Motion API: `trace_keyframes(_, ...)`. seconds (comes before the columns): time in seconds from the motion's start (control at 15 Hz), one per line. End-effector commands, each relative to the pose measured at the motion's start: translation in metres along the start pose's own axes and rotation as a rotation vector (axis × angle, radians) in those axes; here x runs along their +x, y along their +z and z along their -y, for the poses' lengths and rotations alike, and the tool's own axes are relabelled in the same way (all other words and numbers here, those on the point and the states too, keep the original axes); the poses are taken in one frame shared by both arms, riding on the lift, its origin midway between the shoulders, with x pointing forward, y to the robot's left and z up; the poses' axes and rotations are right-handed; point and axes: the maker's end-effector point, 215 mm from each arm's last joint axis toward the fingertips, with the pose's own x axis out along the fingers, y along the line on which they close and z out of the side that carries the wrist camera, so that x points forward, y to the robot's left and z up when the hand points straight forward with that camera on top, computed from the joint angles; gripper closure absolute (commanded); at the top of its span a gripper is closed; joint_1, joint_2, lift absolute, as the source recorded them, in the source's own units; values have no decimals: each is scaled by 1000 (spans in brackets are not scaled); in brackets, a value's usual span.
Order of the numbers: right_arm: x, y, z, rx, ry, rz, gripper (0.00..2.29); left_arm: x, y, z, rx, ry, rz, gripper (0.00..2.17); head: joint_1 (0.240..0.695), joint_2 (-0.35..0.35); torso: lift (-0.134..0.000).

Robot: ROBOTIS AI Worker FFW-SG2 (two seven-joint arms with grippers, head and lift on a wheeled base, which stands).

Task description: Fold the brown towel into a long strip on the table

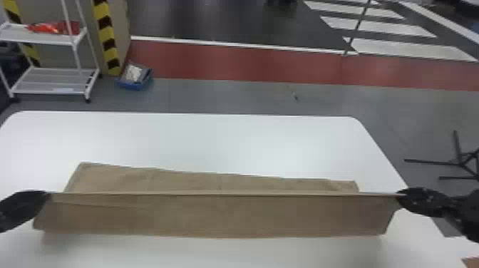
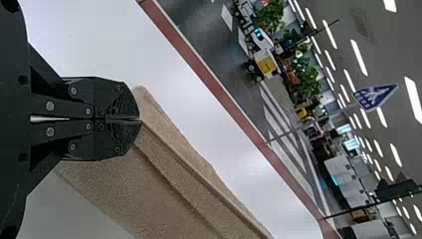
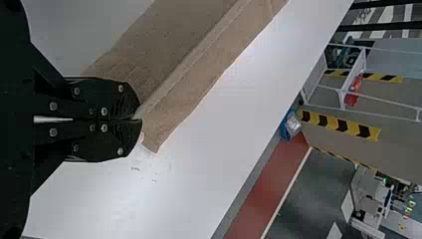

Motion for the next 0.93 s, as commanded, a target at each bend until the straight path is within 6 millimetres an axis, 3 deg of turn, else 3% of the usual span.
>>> trace_keyframes(0.0, 18, 6, 6, 8, 6, -38, 2010, 25, 2, -11, -21, -2, -56, 1696, 695, -176, -121)
trace_keyframes(0.2, 40, 16, 12, -23, 14, -86, 2010, 53, -3, -20, -45, 5, -132, 1696, 695, -162, -121)
trace_keyframes(0.33, 53, 12, 12, -19, 23, -125, 2010, 68, -1, -22, -40, -1, -143, 1696, 695, -155, -121)
trace_keyframes(0.53, 71, 15, 5, -41, 48, -150, 2010, 78, -7, -21, -58, 5, -163, 1686, 695, -146, -121)
trace_keyframes(0.73, 84, 20, 4, -48, 58, -161, 2007, 80, -3, -27, -71, 46, -145, 1467, 695, -135, -121)
trace_keyframes(0.87, 91, 21, 2, -44, 67, -167, 2007, 83, 4, -32, -78, 81, -122, 1042, 695, -127, -121)
